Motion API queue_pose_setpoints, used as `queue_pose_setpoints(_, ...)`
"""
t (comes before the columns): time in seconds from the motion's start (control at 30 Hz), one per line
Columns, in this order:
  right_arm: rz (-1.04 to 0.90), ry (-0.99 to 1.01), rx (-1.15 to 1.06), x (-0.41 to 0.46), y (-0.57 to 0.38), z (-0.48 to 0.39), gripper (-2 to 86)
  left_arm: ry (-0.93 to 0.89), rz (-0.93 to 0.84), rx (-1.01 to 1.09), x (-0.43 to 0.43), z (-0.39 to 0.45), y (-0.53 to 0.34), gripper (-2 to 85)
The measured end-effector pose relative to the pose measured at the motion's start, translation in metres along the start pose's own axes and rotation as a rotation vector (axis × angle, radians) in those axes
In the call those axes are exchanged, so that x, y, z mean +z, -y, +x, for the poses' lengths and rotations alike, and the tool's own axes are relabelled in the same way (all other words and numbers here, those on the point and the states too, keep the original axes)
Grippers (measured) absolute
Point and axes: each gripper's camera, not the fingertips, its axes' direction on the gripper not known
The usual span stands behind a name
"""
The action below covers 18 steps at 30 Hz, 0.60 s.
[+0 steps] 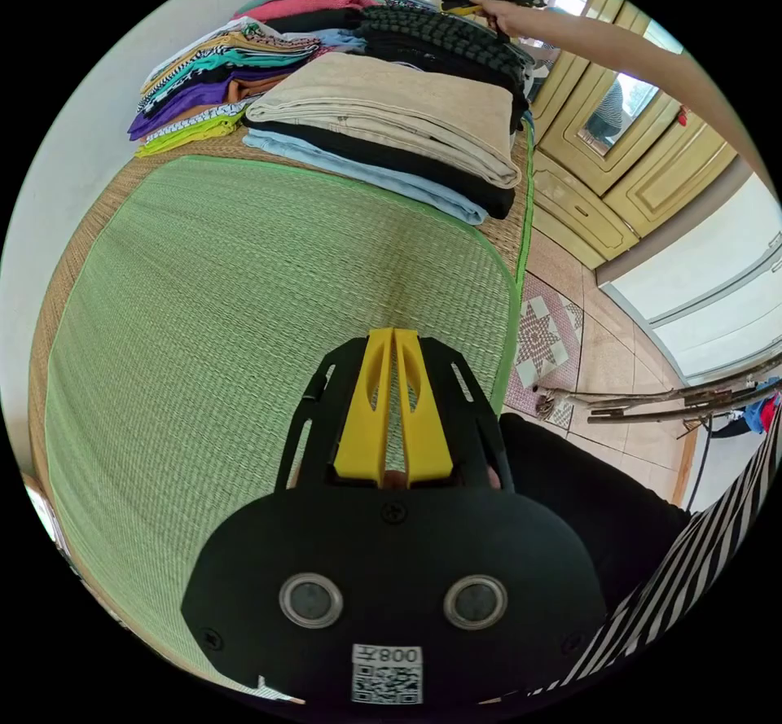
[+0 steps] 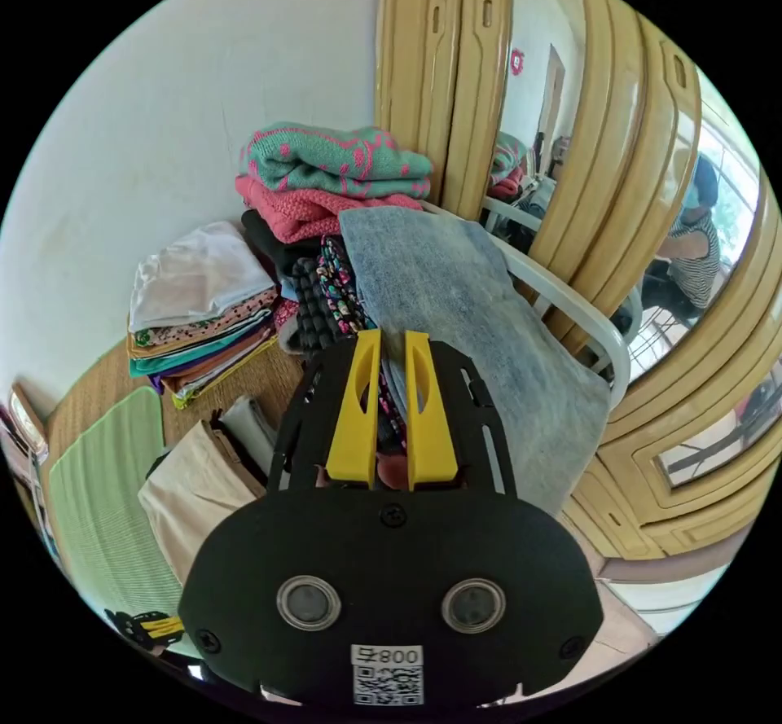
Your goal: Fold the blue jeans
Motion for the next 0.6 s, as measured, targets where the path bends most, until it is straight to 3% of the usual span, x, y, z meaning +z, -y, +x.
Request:
queue_pose_setpoints(0.13, 0.011, 0.138, 0.078, -0.011, 0.003, 0.027, 2.2, 0.009, -0.003, -0.003, -0.020, 0.002, -0.025, 0.3)
queue_pose_setpoints(0.4, -0.010, 0.207, 0.163, -0.035, 0.011, 0.054, 0.5, 0.003, 0.020, -0.022, -0.064, 0.000, -0.081, 0.2)
queue_pose_setpoints(0.47, 0.029, 0.297, 0.245, -0.050, 0.007, 0.071, 0.4, -0.034, 0.008, -0.059, -0.076, -0.007, -0.092, 0.2)
queue_pose_setpoints(0.6, 0.169, 0.567, 0.331, -0.101, -0.006, 0.103, 0.3, -0.281, 0.034, -0.143, -0.110, -0.024, -0.123, 0.1)
